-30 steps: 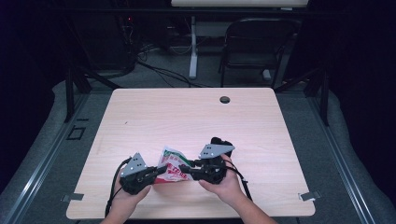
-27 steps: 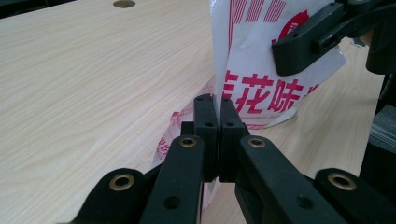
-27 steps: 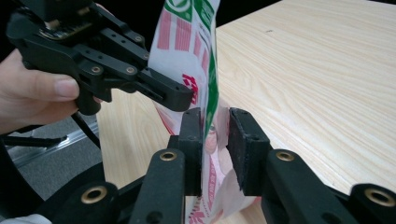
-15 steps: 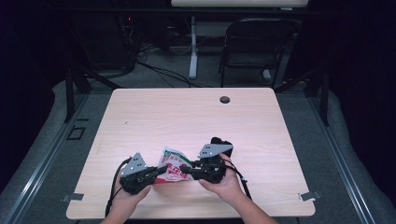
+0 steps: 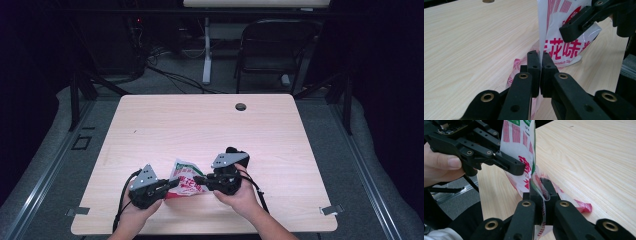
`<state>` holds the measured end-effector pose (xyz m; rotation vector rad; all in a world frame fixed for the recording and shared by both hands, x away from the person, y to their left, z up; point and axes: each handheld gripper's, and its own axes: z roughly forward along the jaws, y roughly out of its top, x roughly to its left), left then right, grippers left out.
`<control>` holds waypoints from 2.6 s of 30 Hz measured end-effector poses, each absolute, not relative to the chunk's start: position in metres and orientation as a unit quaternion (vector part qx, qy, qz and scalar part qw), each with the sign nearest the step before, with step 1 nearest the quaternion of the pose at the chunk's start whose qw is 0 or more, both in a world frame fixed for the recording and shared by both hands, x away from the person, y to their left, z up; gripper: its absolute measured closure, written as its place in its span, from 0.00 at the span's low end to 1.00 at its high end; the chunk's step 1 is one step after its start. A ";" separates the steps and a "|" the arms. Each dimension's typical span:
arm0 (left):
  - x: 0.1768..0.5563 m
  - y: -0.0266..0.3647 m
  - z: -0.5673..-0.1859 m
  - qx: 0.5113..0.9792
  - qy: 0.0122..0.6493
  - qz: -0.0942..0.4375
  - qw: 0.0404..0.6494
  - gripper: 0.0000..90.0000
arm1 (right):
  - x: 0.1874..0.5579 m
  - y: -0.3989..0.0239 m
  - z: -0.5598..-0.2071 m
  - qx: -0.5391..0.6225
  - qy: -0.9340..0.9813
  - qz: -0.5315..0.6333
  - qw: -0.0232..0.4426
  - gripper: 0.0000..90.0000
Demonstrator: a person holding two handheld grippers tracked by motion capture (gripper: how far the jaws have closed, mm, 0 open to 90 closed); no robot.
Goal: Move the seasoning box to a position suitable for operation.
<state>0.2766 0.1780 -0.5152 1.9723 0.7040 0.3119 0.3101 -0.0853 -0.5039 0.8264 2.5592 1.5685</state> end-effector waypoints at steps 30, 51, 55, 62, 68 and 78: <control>0.284 0.183 -0.527 0.822 0.293 0.115 0.474 0.68 | 0.313 -0.081 -0.504 0.264 0.815 0.516 0.014 1.00; 0.289 0.175 -0.559 0.844 0.296 0.085 0.438 0.47 | 0.317 -0.081 -0.505 0.248 0.814 0.525 0.012 1.00; 0.290 0.172 -0.563 0.846 0.291 0.084 0.439 0.44 | 0.317 -0.082 -0.505 0.244 0.816 0.524 0.010 1.00; 0.294 0.176 -0.567 0.844 0.303 0.079 0.435 0.43 | 0.315 -0.084 -0.507 0.241 0.816 0.526 0.011 1.00; 0.296 0.176 -0.572 0.842 0.307 0.078 0.436 0.40 | 0.312 -0.085 -0.509 0.236 0.817 0.526 0.010 1.00; 0.298 0.172 -0.577 0.846 0.301 0.086 0.432 0.33 | 0.309 -0.088 -0.511 0.233 0.819 0.525 0.008 1.00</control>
